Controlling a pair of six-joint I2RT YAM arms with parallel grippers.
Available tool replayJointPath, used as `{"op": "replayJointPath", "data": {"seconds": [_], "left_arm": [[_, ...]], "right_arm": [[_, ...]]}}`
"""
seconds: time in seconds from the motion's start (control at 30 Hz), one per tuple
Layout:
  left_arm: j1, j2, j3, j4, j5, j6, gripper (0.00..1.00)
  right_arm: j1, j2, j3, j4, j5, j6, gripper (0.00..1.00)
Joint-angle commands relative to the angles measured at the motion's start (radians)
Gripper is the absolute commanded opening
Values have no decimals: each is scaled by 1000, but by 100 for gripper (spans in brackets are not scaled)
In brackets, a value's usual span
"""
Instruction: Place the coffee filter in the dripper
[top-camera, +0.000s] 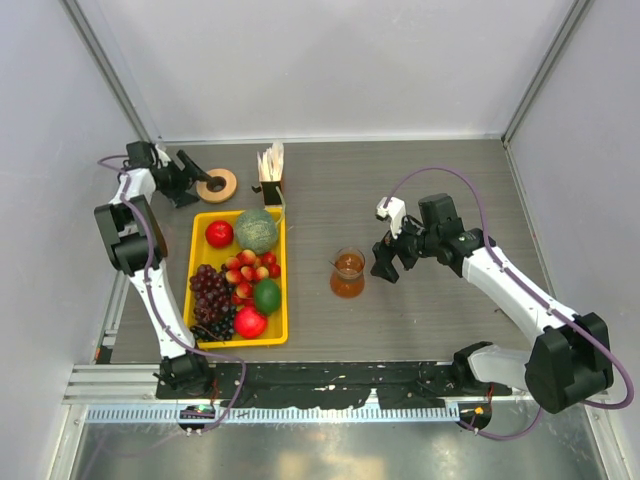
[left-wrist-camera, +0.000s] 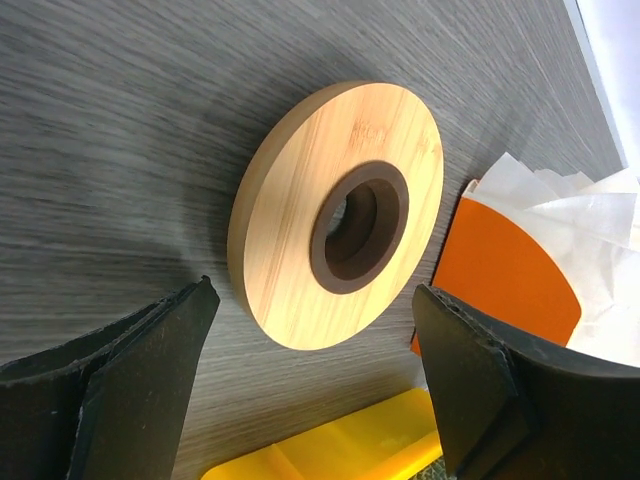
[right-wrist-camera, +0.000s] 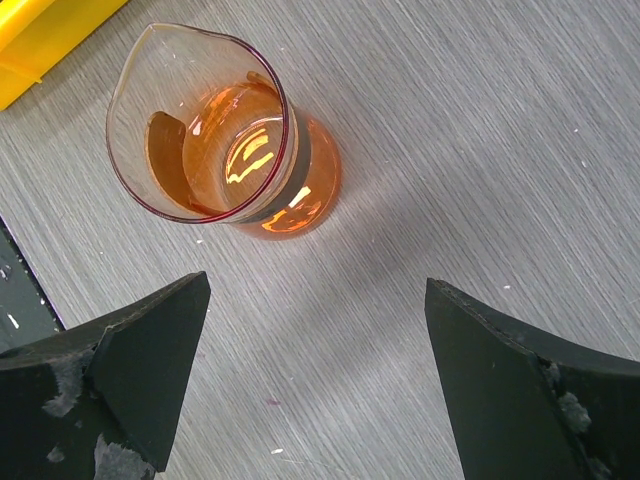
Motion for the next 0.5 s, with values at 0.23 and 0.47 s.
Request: {"op": "replayJointPath", "data": {"seconds": [0.23,0.47], "left_arm": [[13,53,-1,144,171,-104,78],[21,30,-55,265,216,-158,53]], "right_arm": [[-2,18,49,5,-10,-6,95],[-2,23,52,2,-15,-6,95]]}}
